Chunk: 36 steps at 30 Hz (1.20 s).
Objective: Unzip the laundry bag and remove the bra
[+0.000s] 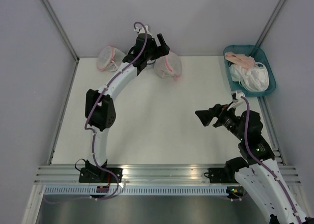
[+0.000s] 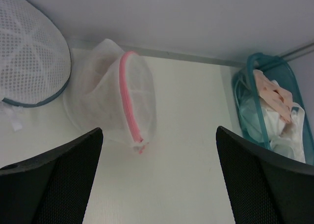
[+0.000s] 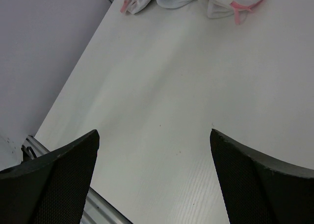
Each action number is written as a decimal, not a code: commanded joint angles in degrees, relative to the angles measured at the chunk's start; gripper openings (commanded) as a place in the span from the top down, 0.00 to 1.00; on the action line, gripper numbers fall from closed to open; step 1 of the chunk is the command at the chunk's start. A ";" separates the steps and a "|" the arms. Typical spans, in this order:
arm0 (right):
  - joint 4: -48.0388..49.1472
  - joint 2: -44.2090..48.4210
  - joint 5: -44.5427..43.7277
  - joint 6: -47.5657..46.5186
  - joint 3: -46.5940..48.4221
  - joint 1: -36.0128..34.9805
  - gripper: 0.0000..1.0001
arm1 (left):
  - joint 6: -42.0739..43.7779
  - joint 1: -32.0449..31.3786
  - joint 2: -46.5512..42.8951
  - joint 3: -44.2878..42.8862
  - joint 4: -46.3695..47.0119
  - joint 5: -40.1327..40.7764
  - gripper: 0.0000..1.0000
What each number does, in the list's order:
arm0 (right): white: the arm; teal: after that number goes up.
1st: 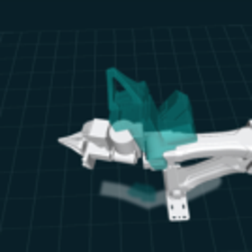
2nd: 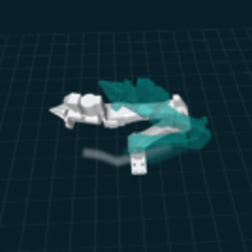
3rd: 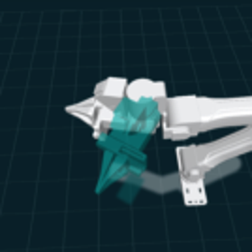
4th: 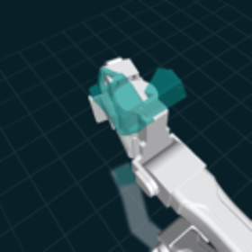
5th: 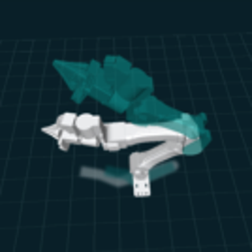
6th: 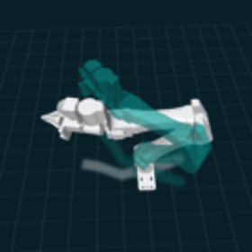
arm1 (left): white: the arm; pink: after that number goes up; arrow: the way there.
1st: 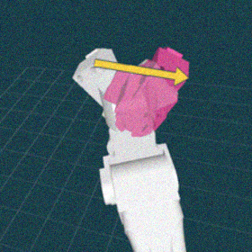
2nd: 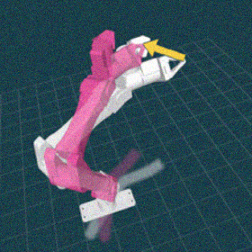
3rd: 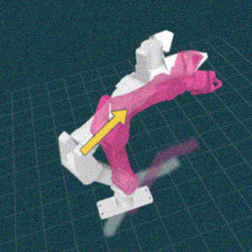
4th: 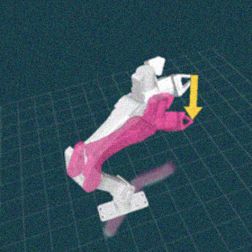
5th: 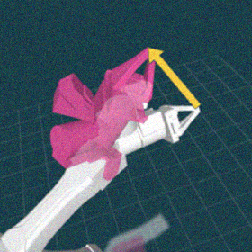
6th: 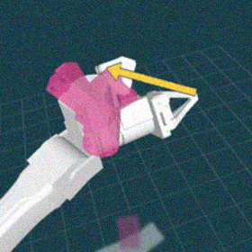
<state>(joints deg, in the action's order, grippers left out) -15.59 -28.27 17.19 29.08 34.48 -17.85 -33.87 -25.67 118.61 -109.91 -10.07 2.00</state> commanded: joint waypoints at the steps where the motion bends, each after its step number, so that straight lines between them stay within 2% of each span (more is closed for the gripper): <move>1: -2.15 0.32 -1.11 -0.43 0.06 -0.08 0.02 | 2.49 -2.71 10.28 -14.25 -6.53 9.40 0.00; 3: -2.86 1.02 -1.19 -0.52 0.15 -0.08 0.02 | 3.19 -3.77 14.53 -22.23 -9.34 11.70 0.00; 8: -5.06 3.66 -3.56 -1.04 -0.55 -0.08 0.02 | 2.49 -4.47 21.91 -28.25 -9.62 15.40 0.00; 16: -5.76 3.75 -4.36 -1.13 -0.82 -0.08 0.02 | 3.19 -5.35 25.18 -28.61 -11.99 23.75 0.00; 30: -6.29 3.75 -4.97 -1.13 -1.26 -0.17 0.02 | -0.58 -5.27 29.05 -27.99 -8.75 20.06 0.02; 33: -6.29 3.40 -5.06 -1.22 -1.61 -0.08 0.02 | -1.38 -5.27 29.75 -27.91 -7.35 19.62 0.06; 36: -5.94 3.40 -4.89 -1.31 -2.13 -0.08 0.02 | -2.69 -4.83 30.19 -27.21 -6.11 17.70 0.21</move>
<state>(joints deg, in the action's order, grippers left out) -21.91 -24.82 12.99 28.25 32.97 -17.85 -34.20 -30.87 148.05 -135.44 -19.90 21.87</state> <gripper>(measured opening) 0.979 0.829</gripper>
